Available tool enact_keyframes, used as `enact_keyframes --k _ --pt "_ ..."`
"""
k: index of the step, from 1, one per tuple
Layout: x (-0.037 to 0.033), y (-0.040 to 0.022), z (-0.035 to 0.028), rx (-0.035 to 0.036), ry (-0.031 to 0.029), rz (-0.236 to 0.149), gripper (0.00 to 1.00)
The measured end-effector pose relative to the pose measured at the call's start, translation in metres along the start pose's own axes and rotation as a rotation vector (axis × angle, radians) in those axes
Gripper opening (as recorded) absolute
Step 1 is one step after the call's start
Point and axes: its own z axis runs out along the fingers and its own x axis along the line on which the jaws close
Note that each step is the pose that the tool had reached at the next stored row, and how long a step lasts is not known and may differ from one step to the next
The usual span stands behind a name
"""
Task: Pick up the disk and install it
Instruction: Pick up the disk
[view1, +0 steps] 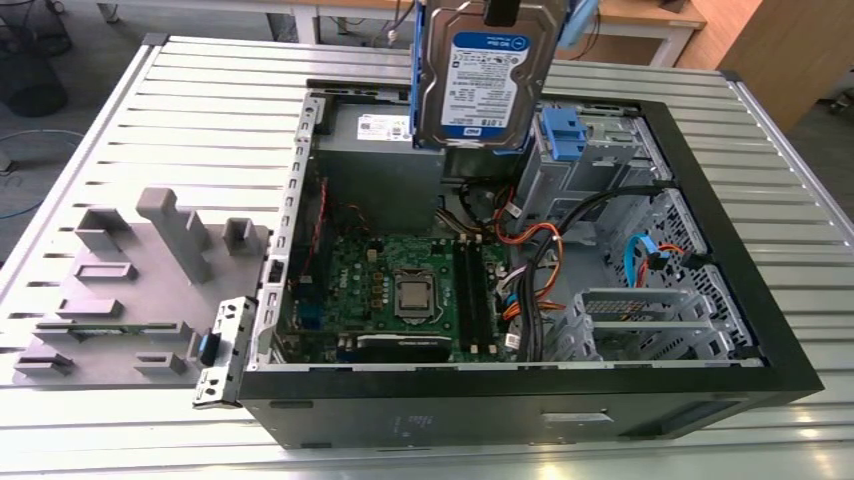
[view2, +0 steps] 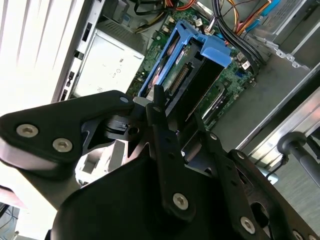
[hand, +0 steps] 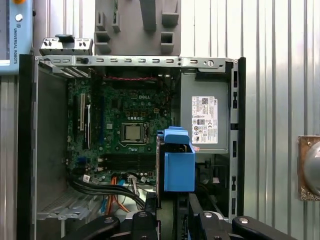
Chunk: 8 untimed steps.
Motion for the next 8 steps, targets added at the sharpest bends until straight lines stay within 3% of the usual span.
enact_keyframes --k 8 --pt "0.0029 -0.0001 0.0002 0.0 0.0 0.0 0.35"
